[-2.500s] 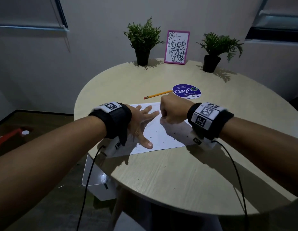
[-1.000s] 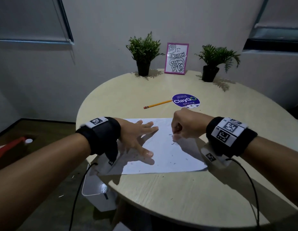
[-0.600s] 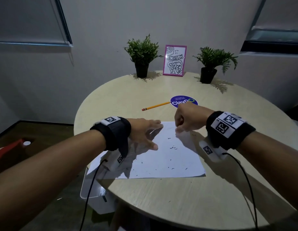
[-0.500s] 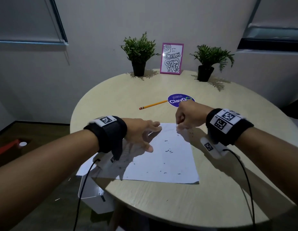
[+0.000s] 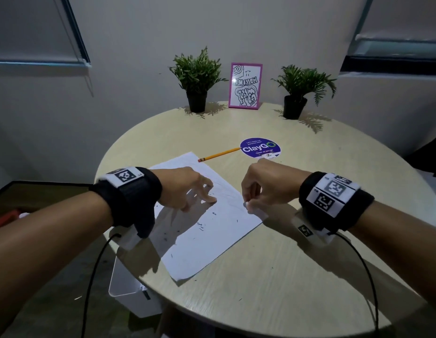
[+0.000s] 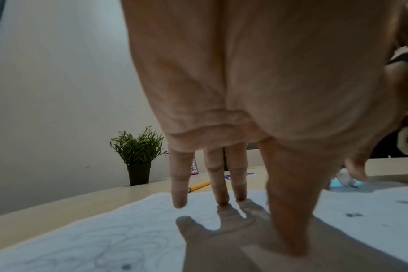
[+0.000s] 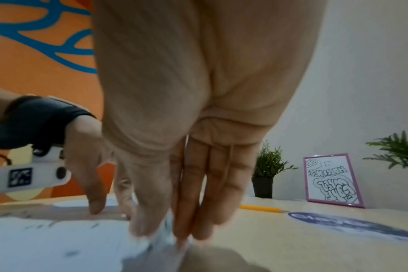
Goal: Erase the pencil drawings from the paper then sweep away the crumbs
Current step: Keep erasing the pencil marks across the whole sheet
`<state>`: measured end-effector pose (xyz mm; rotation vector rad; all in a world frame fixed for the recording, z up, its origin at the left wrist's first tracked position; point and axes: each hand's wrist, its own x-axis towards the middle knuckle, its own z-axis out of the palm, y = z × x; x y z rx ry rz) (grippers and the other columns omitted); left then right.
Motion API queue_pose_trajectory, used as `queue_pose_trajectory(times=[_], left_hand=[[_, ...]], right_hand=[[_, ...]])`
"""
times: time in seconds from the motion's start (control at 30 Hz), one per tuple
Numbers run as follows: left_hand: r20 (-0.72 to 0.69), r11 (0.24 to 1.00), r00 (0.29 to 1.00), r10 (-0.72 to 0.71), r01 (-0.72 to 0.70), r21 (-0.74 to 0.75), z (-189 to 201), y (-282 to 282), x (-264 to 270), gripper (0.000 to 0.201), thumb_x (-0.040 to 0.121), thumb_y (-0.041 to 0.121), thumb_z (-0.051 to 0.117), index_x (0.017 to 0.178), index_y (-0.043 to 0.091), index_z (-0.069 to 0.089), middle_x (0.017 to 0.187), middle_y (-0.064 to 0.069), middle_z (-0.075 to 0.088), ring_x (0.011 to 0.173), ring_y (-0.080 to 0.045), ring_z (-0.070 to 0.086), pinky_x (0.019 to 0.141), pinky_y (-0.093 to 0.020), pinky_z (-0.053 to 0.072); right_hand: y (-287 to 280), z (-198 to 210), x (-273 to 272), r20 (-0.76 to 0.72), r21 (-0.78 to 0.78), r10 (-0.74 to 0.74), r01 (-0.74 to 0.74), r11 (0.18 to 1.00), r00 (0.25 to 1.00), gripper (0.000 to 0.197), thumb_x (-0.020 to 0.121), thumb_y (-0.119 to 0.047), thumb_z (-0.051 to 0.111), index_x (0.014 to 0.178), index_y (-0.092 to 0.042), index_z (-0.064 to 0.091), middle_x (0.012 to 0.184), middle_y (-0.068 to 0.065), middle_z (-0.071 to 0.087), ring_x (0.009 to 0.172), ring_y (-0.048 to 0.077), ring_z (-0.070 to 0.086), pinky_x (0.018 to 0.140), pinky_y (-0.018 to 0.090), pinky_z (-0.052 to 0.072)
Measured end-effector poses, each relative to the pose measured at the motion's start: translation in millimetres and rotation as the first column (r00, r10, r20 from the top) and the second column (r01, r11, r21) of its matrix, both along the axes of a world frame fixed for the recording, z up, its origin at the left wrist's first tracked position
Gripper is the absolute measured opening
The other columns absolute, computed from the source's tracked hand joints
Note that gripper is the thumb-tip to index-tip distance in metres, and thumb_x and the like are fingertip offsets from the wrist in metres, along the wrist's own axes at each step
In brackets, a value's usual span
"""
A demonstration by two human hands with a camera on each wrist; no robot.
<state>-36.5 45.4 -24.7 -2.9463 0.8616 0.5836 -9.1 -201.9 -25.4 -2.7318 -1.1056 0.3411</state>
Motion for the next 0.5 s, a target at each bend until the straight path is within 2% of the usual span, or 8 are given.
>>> queue_pose_trajectory(times=[0.07, 0.13, 0.2, 0.3, 0.37, 0.4, 0.47, 0.5], left_hand=[[0.016, 0.997, 0.999, 0.030, -0.029, -0.072, -1, 2, -3, 0.039, 0.087, 0.024, 0.070, 0.124, 0.035, 0.069, 0.133, 0.013, 0.055, 0.117, -0.018, 0.053, 0.098, -0.036, 0.045], [0.030, 0.989, 0.997, 0.064, -0.059, -0.139, -2, 0, -7, 0.026, 0.085, 0.044, 0.073, 0.107, 0.033, 0.076, 0.114, 0.011, 0.063, 0.106, -0.017, 0.057, 0.092, -0.033, 0.047], [0.043, 0.974, 0.990, 0.134, -0.123, -0.190, -5, -3, -11, 0.035, 0.076, 0.060, 0.075, 0.096, 0.031, 0.077, 0.106, 0.009, 0.068, 0.100, -0.013, 0.058, 0.089, -0.035, 0.050], [0.085, 0.941, 0.964, 0.253, -0.224, -0.253, -11, -7, -13, 0.049, 0.062, 0.071, 0.079, 0.090, 0.030, 0.074, 0.101, 0.013, 0.070, 0.099, -0.006, 0.060, 0.089, -0.034, 0.053], [0.060, 0.935, 0.958, 0.280, -0.258, -0.243, -13, -10, -15, 0.063, 0.056, 0.075, 0.080, 0.098, 0.030, 0.066, 0.104, 0.015, 0.064, 0.098, -0.006, 0.059, 0.088, -0.034, 0.053], [0.041, 0.946, 0.964, 0.264, -0.250, -0.206, -13, -12, -16, 0.073, 0.055, 0.077, 0.079, 0.106, 0.028, 0.062, 0.109, 0.014, 0.059, 0.100, -0.008, 0.057, 0.090, -0.036, 0.052], [-0.019, 0.971, 0.977, 0.213, -0.214, -0.111, -15, -13, -17, 0.097, 0.057, 0.078, 0.077, 0.133, 0.026, 0.047, 0.129, 0.011, 0.047, 0.120, -0.016, 0.050, 0.101, -0.040, 0.046], [-0.063, 0.977, 0.978, 0.201, -0.205, -0.058, -15, -13, -18, 0.109, 0.060, 0.077, 0.076, 0.147, 0.026, 0.033, 0.147, 0.009, 0.035, 0.138, -0.020, 0.037, 0.110, -0.044, 0.039]], right_hand=[[2, -2, -7, 0.032, 0.034, 0.050, -0.051, 0.998, 0.998, 0.006, 0.083, -0.028, 0.077, 0.086, -0.022, 0.076, 0.076, -0.018, 0.071, 0.074, 0.000, 0.064, 0.073, 0.028, 0.053], [3, -6, -13, 0.046, 0.018, 0.089, -0.090, 0.996, 0.995, 0.006, 0.085, -0.032, 0.074, 0.086, -0.025, 0.073, 0.083, -0.016, 0.071, 0.081, 0.004, 0.061, 0.077, 0.033, 0.051], [4, -5, -19, 0.039, -0.012, 0.125, -0.125, 0.992, 0.991, 0.008, 0.087, -0.032, 0.072, 0.081, -0.027, 0.069, 0.083, -0.011, 0.071, 0.078, 0.003, 0.059, 0.075, 0.036, 0.051], [8, 0, -31, 0.005, -0.055, 0.190, -0.189, 0.980, 0.982, 0.012, 0.088, -0.029, 0.072, 0.078, -0.027, 0.066, 0.077, -0.014, 0.069, 0.073, -0.007, 0.055, 0.066, 0.022, 0.043], [13, 3, -37, -0.020, -0.077, 0.228, -0.229, 0.970, 0.973, 0.011, 0.088, -0.028, 0.072, 0.080, -0.024, 0.068, 0.073, -0.016, 0.066, 0.073, -0.008, 0.055, 0.061, 0.015, 0.037], [15, 4, -38, -0.030, -0.078, 0.238, -0.239, 0.968, 0.971, 0.009, 0.088, -0.029, 0.072, 0.082, -0.023, 0.070, 0.073, -0.017, 0.067, 0.074, -0.006, 0.057, 0.062, 0.015, 0.039], [18, 8, -34, -0.044, -0.052, 0.221, -0.224, 0.973, 0.974, 0.008, 0.087, -0.031, 0.073, 0.087, -0.023, 0.072, 0.078, -0.015, 0.071, 0.075, 0.000, 0.063, 0.067, 0.018, 0.048], [20, 9, -30, -0.046, -0.024, 0.196, -0.198, 0.980, 0.979, 0.008, 0.087, -0.030, 0.073, 0.088, -0.022, 0.073, 0.079, -0.014, 0.072, 0.076, 0.001, 0.065, 0.068, 0.019, 0.050]])
